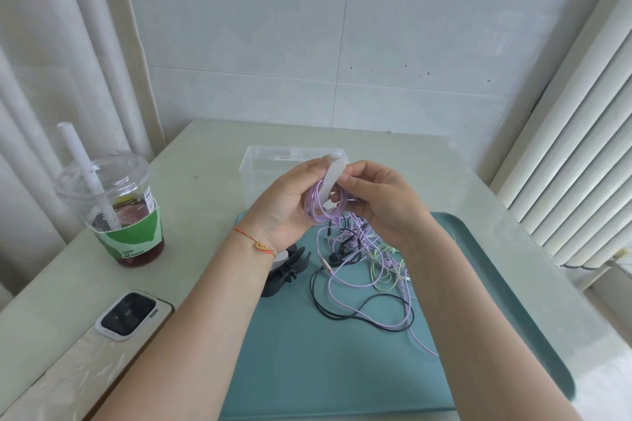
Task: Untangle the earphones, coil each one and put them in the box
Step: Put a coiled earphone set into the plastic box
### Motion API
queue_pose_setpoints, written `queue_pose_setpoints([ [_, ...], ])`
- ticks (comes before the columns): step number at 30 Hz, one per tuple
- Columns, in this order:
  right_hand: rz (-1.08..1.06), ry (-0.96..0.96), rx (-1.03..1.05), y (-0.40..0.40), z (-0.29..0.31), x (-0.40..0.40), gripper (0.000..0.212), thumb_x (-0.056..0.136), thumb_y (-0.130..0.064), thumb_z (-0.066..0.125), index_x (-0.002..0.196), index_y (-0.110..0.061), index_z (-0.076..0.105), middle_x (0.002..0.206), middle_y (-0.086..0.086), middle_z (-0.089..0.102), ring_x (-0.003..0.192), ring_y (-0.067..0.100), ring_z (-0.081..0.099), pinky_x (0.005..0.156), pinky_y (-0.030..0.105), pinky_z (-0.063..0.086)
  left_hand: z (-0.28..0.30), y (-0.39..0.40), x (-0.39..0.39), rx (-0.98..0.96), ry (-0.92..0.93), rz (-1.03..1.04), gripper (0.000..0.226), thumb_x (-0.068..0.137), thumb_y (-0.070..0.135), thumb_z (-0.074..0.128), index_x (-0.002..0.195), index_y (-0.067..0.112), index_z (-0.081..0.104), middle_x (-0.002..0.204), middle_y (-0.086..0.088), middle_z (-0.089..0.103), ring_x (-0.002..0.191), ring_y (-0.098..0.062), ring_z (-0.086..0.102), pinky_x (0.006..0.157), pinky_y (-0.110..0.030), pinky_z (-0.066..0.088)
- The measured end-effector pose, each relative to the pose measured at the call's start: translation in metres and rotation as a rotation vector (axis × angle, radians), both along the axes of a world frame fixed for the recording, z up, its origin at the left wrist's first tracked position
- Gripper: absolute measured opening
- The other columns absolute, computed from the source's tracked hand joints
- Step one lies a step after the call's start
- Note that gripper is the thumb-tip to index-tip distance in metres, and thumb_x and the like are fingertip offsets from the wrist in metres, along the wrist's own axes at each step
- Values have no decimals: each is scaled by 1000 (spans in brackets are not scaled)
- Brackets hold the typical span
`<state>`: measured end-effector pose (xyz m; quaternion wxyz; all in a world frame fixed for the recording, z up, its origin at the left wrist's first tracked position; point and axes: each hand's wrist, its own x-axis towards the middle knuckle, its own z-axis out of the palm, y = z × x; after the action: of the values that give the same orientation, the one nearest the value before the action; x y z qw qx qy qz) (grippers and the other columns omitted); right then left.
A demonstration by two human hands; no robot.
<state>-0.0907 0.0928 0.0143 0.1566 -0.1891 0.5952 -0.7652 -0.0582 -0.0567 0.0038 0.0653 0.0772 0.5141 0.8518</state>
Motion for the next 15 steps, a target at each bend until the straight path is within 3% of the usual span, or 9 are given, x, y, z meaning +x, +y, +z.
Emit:
queue_pose_setpoints([
  [3,-52,9,40,-2,0,1,8,90,1,59,82,-1,62,72,11,66,59,17,62,58,25,54,-2,3,-3,15,-39,10,58,97,37,56,126,-12,46,143,-44,26,115,-34,38,106,-50,29],
  [5,-74,15,72,0,0,0,7,89,1,60,83,-1,63,74,12,66,59,17,61,58,25,53,-2,4,-1,-23,-59,75,41,98,37,54,116,0,56,134,-35,44,109,-32,44,95,-43,38],
  [8,-95,43,129,4,0,-3,7,89,2,61,83,-1,63,75,13,66,61,17,61,60,24,52,-5,3,1,-194,-82,120,17,98,36,52,98,28,67,101,-7,65,91,-24,57,78,-35,44],
  [11,-110,96,199,6,-1,-5,5,88,4,62,85,0,64,76,14,68,67,19,64,66,26,55,-9,0,0,-332,-80,177,19,99,33,50,101,30,69,89,2,68,78,-17,62,69,-31,50],
  [15,-114,150,275,4,-2,-4,10,87,4,64,82,-5,65,82,17,68,73,23,65,76,36,57,-11,1,-1,-326,-81,241,24,101,19,47,93,26,69,80,-1,69,65,-16,64,61,-33,56],
])
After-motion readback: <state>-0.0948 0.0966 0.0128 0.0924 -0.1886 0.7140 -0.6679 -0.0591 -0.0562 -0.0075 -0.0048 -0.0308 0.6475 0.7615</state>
